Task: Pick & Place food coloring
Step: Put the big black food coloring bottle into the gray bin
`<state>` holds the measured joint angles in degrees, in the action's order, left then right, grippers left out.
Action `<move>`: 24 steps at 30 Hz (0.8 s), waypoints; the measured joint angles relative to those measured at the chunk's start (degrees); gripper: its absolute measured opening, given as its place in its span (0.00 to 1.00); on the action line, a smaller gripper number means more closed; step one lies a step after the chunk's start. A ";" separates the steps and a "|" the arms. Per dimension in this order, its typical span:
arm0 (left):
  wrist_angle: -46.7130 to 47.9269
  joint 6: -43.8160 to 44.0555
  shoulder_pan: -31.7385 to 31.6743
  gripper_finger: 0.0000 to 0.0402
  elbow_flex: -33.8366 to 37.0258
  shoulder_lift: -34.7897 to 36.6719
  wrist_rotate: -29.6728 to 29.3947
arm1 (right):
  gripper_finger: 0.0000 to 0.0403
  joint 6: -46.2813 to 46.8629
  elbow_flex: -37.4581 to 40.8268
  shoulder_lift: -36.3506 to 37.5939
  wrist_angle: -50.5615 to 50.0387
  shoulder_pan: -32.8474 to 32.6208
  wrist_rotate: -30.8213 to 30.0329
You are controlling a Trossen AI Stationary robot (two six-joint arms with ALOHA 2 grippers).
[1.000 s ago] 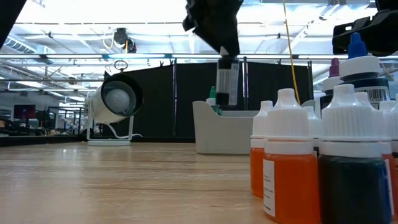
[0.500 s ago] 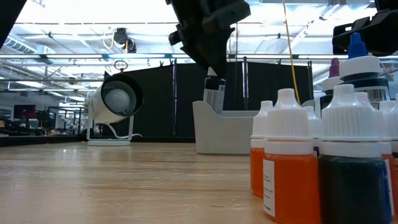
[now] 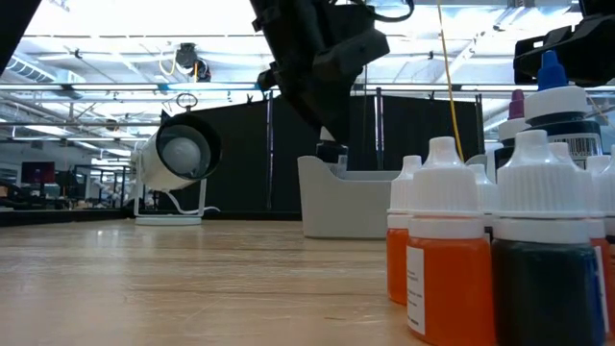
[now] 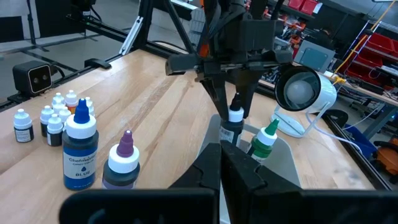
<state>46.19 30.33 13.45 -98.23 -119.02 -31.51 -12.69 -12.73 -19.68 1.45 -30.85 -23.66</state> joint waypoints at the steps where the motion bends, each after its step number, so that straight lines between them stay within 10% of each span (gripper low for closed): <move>1: -0.06 0.02 -0.10 0.34 0.32 0.00 -0.04 | 0.00 0.00 0.00 0.00 0.00 0.00 0.00; 24: -4.29 -3.14 -1.00 0.55 3.10 0.00 0.90 | 0.00 0.61 0.00 0.02 0.00 0.00 0.00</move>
<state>41.90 27.18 12.45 -95.13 -119.02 -30.60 -12.08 -12.73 -19.66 1.45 -30.85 -23.66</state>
